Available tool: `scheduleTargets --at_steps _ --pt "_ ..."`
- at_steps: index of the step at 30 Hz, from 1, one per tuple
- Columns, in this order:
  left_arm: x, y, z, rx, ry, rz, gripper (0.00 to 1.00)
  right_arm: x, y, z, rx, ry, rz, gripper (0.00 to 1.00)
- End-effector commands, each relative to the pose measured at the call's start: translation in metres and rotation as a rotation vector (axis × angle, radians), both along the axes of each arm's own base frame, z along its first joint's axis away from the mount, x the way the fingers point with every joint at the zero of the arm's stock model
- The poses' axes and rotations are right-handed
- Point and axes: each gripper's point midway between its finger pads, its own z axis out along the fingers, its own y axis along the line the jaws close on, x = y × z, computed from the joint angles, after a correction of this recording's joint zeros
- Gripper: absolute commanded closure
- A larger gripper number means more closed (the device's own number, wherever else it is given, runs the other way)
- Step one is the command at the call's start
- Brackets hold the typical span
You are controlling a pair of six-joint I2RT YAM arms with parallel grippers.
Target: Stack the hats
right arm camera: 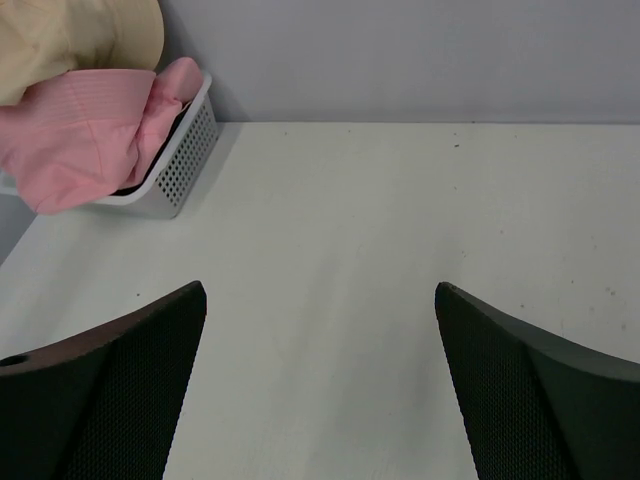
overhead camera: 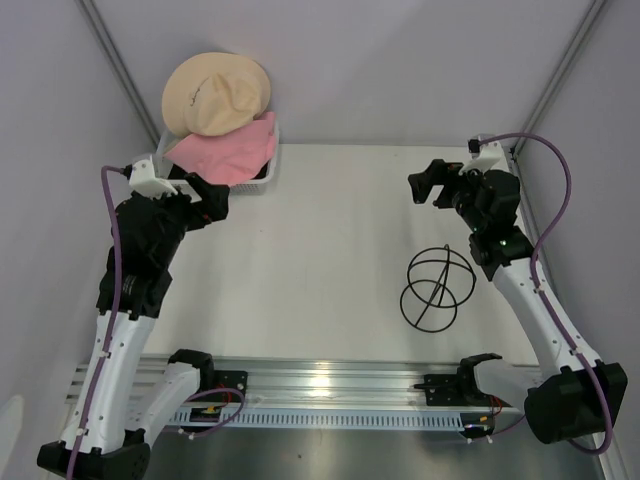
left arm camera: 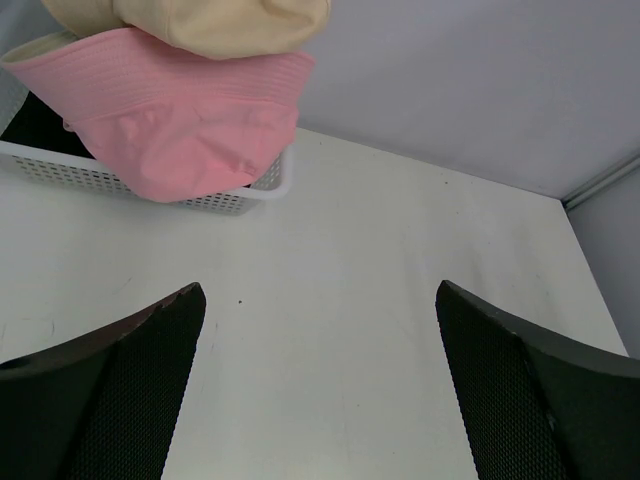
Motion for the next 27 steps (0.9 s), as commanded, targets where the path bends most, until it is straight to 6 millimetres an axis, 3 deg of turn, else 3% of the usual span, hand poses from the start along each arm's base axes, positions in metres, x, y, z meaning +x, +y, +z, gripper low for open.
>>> scheduleTargets --at_steps 1,7,8,11,12,14,15,16,17,18,22,24,25,26,27 --pt "0.002 0.001 0.016 0.017 -0.051 -0.003 0.01 0.002 0.002 0.019 -0.001 -0.095 0.007 0.01" --pt "0.030 0.001 0.038 -0.046 -0.119 0.033 0.00 0.023 0.017 0.020 0.011 -0.095 0.064 0.01" --pt "0.049 0.005 0.040 -0.062 -0.123 0.079 0.01 0.027 0.016 0.022 0.012 -0.092 0.054 0.01" --pt "0.081 0.017 0.064 -0.114 -0.106 0.156 0.01 0.033 0.017 0.016 0.016 -0.053 0.050 0.00" --pt "0.109 0.018 0.061 -0.125 -0.063 0.161 0.01 0.033 0.019 0.014 0.023 -0.045 0.056 0.01" --pt "0.135 0.005 0.054 -0.166 -0.020 0.092 0.01 0.031 0.019 0.013 0.019 -0.044 0.061 0.01" --pt "0.161 0.003 0.053 -0.183 -0.013 0.085 0.01 0.031 0.018 0.009 0.020 -0.035 0.054 0.01" --pt "0.173 -0.002 0.046 -0.189 0.007 0.064 0.01 0.030 0.015 0.010 0.017 -0.043 0.041 0.01" --pt "0.185 -0.004 0.053 -0.197 -0.002 0.056 0.01 0.029 0.013 0.008 0.015 -0.046 0.033 0.01" --pt "0.208 -0.005 0.036 -0.196 0.039 0.059 0.01 0.028 0.010 0.005 0.014 -0.047 0.018 0.01" --pt "0.257 -0.007 0.025 -0.181 0.060 0.066 0.01 0.025 0.009 0.007 -0.001 -0.065 0.021 0.01" --pt "0.272 0.006 0.009 -0.141 0.102 0.140 0.01 0.023 0.009 0.011 -0.006 -0.077 0.023 0.00" --pt "0.275 0.011 0.023 -0.130 0.092 0.165 0.00 0.022 0.009 0.012 -0.010 -0.080 0.025 0.01" --pt "0.284 0.015 0.007 -0.112 0.121 0.182 0.00 0.019 0.008 0.015 -0.011 -0.085 0.025 0.01" --pt "0.286 0.019 0.006 -0.085 0.121 0.186 0.01 0.019 0.008 0.014 -0.012 -0.084 0.027 0.01"
